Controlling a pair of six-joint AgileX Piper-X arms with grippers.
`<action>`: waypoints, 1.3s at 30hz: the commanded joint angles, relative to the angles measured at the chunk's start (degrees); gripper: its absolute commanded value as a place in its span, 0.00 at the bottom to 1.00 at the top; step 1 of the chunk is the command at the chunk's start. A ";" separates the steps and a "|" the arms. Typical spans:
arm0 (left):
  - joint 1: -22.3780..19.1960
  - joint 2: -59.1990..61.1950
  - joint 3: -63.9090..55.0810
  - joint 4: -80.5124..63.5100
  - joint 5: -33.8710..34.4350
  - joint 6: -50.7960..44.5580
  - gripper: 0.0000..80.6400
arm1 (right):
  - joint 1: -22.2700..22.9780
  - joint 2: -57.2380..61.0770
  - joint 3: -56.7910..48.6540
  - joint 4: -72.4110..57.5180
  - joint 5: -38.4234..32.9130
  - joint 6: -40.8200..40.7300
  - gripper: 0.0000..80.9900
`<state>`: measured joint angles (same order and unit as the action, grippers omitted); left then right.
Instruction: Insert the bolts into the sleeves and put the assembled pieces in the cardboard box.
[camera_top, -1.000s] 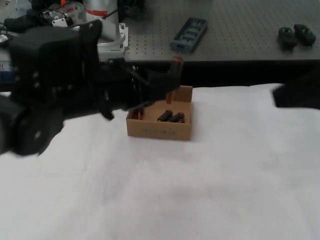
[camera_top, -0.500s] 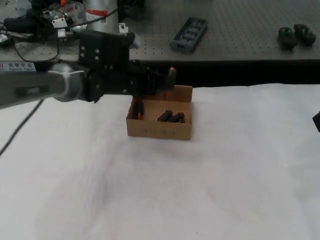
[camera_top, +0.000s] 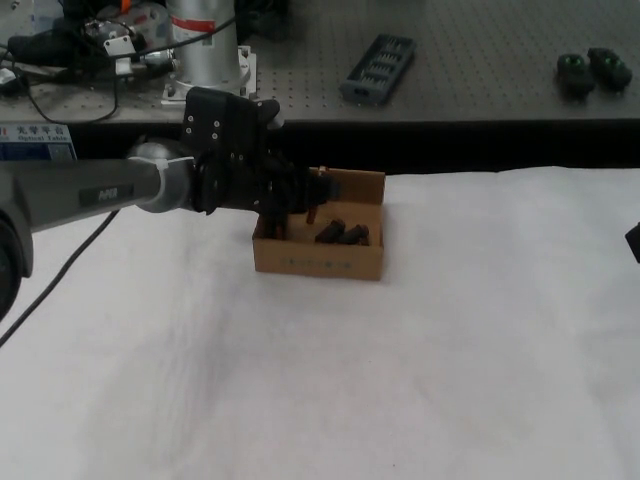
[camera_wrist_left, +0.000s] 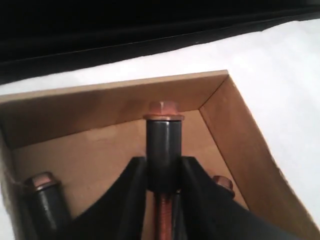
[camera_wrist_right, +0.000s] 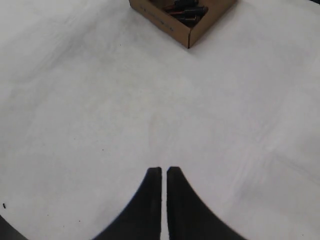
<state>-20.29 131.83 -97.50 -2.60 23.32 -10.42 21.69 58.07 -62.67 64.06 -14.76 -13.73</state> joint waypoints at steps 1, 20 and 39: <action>0.23 -0.56 -0.89 -0.48 -0.38 0.60 0.32 | -0.39 -0.48 -0.31 -0.57 -0.26 -0.47 0.03; 0.64 -13.08 -1.08 22.44 -0.23 7.58 0.01 | -0.39 -0.48 -0.31 1.53 4.15 -0.47 0.03; 1.30 -50.58 20.87 55.34 -7.42 17.72 0.01 | -0.27 -7.04 -0.19 7.60 4.14 5.36 0.03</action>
<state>-19.01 89.05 -86.19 53.23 15.57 7.17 21.69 52.70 -62.67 71.49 -10.34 -9.69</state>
